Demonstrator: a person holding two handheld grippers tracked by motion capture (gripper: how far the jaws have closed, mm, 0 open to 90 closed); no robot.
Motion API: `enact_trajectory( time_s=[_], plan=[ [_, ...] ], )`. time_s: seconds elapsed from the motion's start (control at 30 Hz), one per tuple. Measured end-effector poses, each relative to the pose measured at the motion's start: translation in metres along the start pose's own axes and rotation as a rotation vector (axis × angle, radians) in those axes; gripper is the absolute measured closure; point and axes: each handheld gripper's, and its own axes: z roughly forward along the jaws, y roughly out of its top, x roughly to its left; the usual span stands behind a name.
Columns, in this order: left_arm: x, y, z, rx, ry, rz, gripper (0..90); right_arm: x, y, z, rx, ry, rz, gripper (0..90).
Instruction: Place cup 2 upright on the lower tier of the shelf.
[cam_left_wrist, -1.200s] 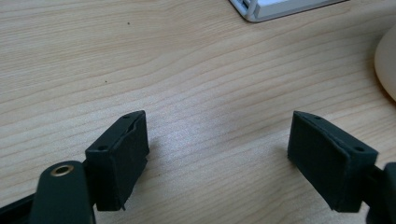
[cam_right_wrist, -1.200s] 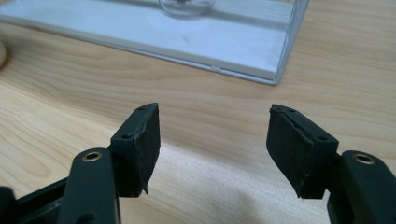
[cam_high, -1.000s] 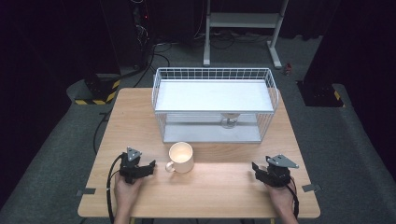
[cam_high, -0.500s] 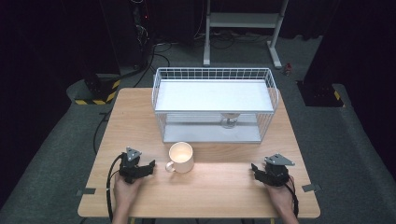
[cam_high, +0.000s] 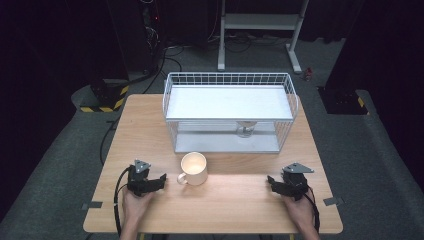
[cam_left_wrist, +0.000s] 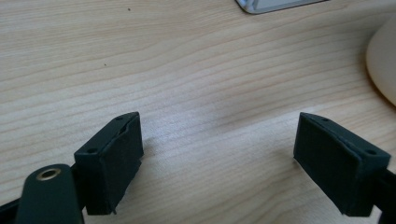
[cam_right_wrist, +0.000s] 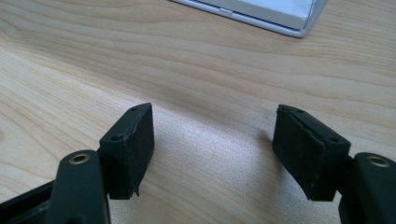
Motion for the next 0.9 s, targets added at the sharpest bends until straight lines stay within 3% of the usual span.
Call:
enact_trajectory(
  time_s=[0.37, 0.63, 0.9],
  plan=[
    [-0.008, -0.008, -0.018, -0.007, -0.064, -0.018, 17.5, 0.0, 0.0, 0.0, 0.001, 0.0, 0.001, 29.4],
    [-0.014, -0.006, -0.037, -0.038, -0.073, 0.02, 13.3, 0.0, 0.0, 0.0, 0.0, -0.002, -0.003, 29.0],
    [-0.026, -0.009, -0.051, -0.062, -0.129, 0.046, 10.2, 0.0, 0.0, 0.0, 0.001, -0.004, 0.0, 28.8]
  ],
)
